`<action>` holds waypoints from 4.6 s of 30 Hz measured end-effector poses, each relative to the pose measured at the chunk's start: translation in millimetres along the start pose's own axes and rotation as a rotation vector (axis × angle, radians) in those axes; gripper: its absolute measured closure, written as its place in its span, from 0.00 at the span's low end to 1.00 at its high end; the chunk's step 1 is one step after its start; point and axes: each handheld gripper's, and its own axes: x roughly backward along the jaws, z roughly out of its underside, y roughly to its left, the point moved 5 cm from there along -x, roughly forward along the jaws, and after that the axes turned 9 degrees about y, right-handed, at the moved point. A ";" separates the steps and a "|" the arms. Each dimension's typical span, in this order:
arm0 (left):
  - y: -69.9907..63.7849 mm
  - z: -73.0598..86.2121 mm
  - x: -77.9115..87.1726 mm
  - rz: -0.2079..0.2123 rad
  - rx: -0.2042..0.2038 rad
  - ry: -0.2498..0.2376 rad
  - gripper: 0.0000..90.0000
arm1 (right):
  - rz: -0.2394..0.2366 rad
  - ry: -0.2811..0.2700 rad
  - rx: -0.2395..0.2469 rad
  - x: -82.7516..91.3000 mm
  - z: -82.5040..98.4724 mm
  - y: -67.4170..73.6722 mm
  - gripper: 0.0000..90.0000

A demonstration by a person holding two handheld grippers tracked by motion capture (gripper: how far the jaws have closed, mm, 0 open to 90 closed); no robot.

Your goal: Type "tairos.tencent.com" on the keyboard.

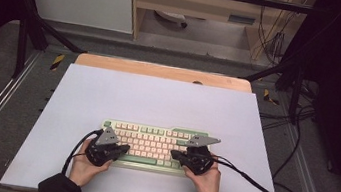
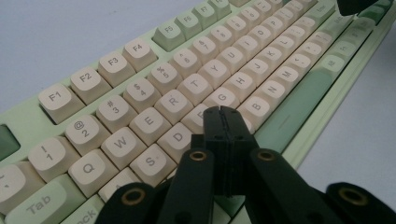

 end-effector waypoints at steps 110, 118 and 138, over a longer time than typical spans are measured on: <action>31.2 -11.7 -3.5 -0.056 0.052 -0.006 1.00 | -0.002 -0.008 0.000 3.5 -0.2 -0.1 1.00; 30.1 -7.2 6.6 -0.050 0.055 -0.024 1.00 | -0.004 -0.016 0.002 5.2 -1.2 1.0 1.00; 28.7 5.1 16.9 -0.047 0.055 -0.023 1.00 | -0.019 -0.019 0.027 2.0 -8.2 10.3 1.00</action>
